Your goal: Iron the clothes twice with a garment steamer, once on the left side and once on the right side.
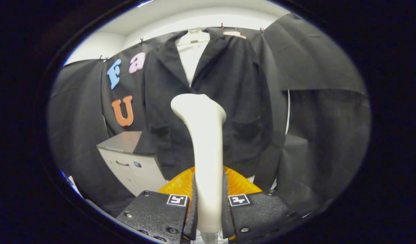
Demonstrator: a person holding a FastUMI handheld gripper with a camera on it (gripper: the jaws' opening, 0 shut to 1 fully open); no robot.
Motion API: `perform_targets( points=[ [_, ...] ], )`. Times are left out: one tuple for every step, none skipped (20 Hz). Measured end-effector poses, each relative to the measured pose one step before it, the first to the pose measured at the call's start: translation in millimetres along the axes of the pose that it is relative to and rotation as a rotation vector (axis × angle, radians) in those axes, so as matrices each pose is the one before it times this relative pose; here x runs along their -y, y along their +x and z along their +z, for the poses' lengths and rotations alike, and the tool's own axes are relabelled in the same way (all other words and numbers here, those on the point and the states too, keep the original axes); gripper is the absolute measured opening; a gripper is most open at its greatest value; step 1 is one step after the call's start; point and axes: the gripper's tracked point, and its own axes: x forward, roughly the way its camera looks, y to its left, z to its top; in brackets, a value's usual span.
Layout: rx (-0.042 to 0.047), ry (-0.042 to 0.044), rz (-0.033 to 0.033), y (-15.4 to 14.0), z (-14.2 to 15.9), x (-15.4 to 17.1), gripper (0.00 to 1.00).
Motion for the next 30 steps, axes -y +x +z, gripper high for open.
perform_targets(
  points=[
    [0.02291, 0.03123, 0.00754, -0.98, 14.98, 3.16, 0.31],
    [0.03254, 0.01929, -0.00030, 4.01, 18.83, 3.17, 0.31],
    [0.03429, -0.00363, -0.01427, 3.04, 15.86, 8.59, 0.31],
    [0.04371, -0.00973, -0.01050, 3.44, 16.15, 9.33, 0.31],
    [0.03787, -0.00707, -0.00349, 1.96, 17.70, 4.25, 0.31],
    [0.03451, -0.00078, 0.00638, 2.31, 17.99, -0.30, 0.31],
    [0.03109, 0.00198, -0.00095, 5.25, 16.66, -0.08, 0.31],
    [0.02889, -0.00235, -0.00917, 7.47, 12.93, 3.77, 0.31],
    [0.02800, -0.00422, -0.01060, 8.26, 10.83, 3.09, 0.31],
    [0.01846, -0.01000, -0.00901, 7.08, 7.15, 2.40, 0.31],
    [0.01963, -0.00268, -0.00238, 6.75, 7.30, 2.14, 0.31],
    [0.01835, 0.00157, -0.00167, 5.78, 7.84, -0.72, 0.31],
    [0.01934, 0.00189, -0.00252, 7.19, 7.41, 0.46, 0.31],
    [0.02281, -0.00101, -0.00094, 7.41, 7.61, 2.50, 0.31],
    [0.02583, -0.00426, 0.00157, 6.99, 8.75, -0.07, 0.31],
    [0.02345, -0.00579, 0.00323, 5.31, 6.40, -2.03, 0.31],
    [0.02291, -0.00294, 0.00155, 5.35, 8.25, -1.35, 0.31],
    [0.01698, -0.00433, -0.00792, 4.51, 4.77, 1.63, 0.31],
    [0.00860, -0.01231, -0.00983, 5.79, 0.95, 1.48, 0.31],
    [0.00207, -0.02042, -0.00377, 5.77, -1.34, 0.13, 0.31],
    [-0.00386, -0.01772, 0.00757, 4.14, -1.71, -2.44, 0.31],
    [-0.00130, -0.00712, 0.01964, 1.67, -3.07, -4.57, 0.31],
    [-0.00399, 0.00156, 0.01779, 0.22, -3.20, -4.46, 0.31],
    [-0.00353, -0.01297, -0.00681, 1.60, -4.26, -0.90, 0.31],
    [0.00030, -0.01866, -0.01345, 0.37, -0.98, 0.94, 0.31],
    [-0.00896, -0.00979, -0.00228, -0.73, -2.11, -1.20, 0.31],
    [-0.00946, 0.00312, 0.00214, -3.22, -1.21, -1.63, 0.31],
    [-0.00840, -0.00017, 0.00161, -2.03, -2.37, -0.96, 0.31],
    [-0.00936, -0.00124, -0.00554, -3.30, -2.87, 0.64, 0.31],
    [-0.01383, -0.00029, -0.01005, -3.41, -4.36, 2.98, 0.31]
  ],
)
